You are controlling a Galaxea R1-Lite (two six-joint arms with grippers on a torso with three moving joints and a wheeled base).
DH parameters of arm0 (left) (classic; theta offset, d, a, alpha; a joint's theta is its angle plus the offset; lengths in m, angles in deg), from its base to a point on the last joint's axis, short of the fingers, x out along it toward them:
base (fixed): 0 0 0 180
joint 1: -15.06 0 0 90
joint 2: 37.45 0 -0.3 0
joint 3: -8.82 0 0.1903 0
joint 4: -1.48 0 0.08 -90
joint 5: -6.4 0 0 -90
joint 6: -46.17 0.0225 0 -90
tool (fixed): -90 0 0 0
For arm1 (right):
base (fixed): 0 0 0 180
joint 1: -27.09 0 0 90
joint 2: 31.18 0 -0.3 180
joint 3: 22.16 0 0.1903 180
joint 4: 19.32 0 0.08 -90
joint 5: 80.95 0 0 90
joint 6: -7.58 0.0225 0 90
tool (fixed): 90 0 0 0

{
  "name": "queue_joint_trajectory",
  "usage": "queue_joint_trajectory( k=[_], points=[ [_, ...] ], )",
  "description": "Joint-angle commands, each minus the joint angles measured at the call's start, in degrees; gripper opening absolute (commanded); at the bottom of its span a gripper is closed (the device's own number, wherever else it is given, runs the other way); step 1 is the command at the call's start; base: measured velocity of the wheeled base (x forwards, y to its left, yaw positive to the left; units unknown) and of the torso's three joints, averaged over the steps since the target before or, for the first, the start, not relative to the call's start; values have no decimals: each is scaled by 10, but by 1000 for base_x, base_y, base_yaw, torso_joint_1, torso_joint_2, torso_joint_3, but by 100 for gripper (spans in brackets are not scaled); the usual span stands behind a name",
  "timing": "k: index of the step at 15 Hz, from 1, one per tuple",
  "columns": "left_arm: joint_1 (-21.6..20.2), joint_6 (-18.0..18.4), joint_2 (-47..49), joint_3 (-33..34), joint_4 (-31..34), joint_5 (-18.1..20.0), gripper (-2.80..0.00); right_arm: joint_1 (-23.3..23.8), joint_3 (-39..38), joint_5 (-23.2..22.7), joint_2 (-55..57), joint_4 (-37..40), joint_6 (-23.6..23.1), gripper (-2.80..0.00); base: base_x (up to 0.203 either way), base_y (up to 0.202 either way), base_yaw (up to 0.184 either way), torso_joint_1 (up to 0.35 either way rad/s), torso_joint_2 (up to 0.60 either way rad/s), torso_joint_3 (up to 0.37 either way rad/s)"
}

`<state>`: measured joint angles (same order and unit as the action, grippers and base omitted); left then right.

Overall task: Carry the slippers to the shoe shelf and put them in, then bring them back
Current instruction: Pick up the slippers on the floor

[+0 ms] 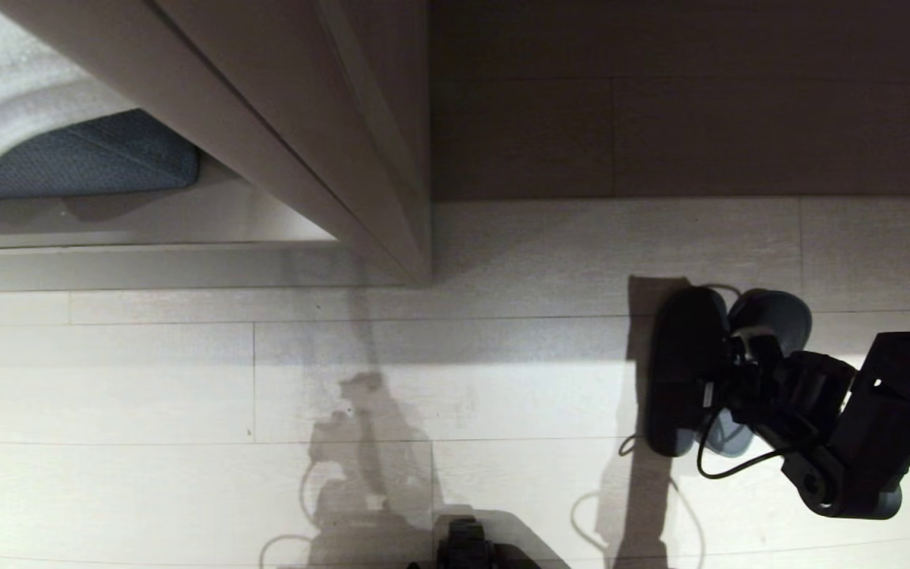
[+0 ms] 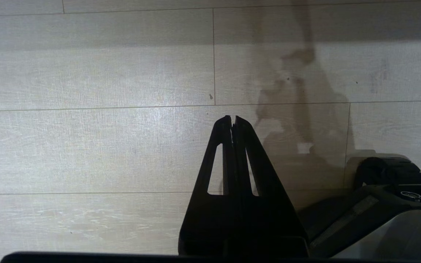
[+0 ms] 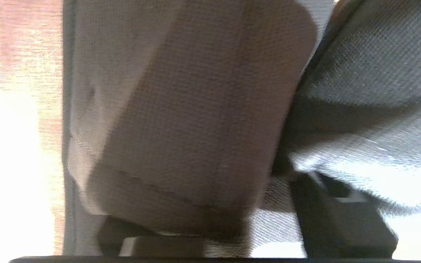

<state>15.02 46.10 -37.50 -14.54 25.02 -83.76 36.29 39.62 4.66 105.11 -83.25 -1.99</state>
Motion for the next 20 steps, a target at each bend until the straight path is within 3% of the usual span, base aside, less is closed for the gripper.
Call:
queue_joint_trajectory(
  k=[1,9,14,20],
  points=[
    [-1,-1,0,0,0,0,-280,0,4,-3,7,-4,-1,-280,0,0,0,0,0,0],
    [-1,-1,0,0,0,0,-280,2,-28,-36,-64,-4,4,-280,0,0,0,0,0,0],
    [0,-2,0,0,0,0,-280,1,-137,-73,-193,-4,40,-280,0,0,0,0,0,0],
    [0,-2,0,0,0,0,-280,-1,-254,-101,-300,-4,46,-280,0,0,0,0,0,0]
  ],
)
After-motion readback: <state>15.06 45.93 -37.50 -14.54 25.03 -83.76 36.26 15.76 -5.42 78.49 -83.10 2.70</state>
